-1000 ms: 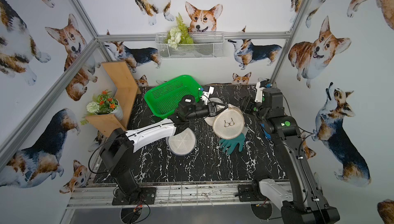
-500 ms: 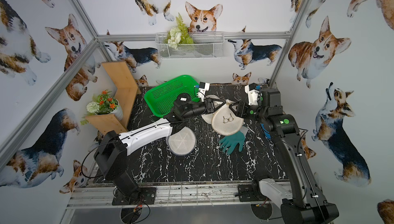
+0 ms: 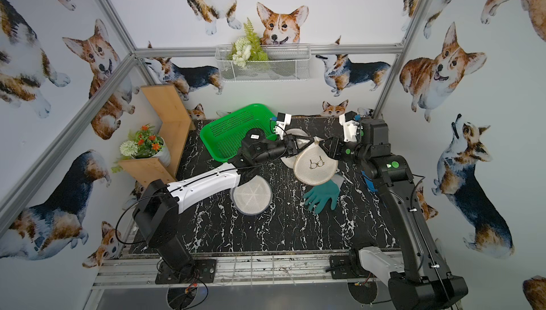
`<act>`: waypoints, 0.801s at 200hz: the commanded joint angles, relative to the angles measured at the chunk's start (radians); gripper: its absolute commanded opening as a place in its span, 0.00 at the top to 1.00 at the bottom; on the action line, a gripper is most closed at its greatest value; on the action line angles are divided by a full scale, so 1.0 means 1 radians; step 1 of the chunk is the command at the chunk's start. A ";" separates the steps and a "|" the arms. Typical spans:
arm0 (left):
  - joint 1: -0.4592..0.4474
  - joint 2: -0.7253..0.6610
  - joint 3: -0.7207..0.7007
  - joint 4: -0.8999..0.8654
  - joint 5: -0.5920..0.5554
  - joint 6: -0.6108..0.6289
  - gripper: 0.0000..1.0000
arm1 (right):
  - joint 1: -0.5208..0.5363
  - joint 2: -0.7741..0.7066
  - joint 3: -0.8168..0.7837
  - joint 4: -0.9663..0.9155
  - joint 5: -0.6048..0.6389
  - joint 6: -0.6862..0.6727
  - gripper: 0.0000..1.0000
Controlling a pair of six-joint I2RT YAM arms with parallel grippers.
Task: Turn the laundry bag inside out
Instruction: Zip the zipper on the laundry bag.
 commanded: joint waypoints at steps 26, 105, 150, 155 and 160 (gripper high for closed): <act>0.000 0.003 0.019 0.047 0.026 -0.004 1.00 | 0.001 0.007 0.012 0.031 0.046 -0.002 0.68; 0.000 0.002 0.017 0.047 0.039 -0.005 1.00 | 0.001 0.007 0.010 0.063 0.043 0.021 0.69; 0.000 0.001 0.017 0.050 0.039 -0.009 1.00 | 0.002 0.001 0.006 0.070 0.035 0.029 0.93; 0.000 -0.001 0.016 0.050 0.039 -0.008 1.00 | 0.000 0.001 0.005 0.070 0.036 0.030 0.95; -0.001 -0.002 0.016 0.050 0.039 -0.008 1.00 | 0.001 0.000 0.004 0.070 0.037 0.029 0.96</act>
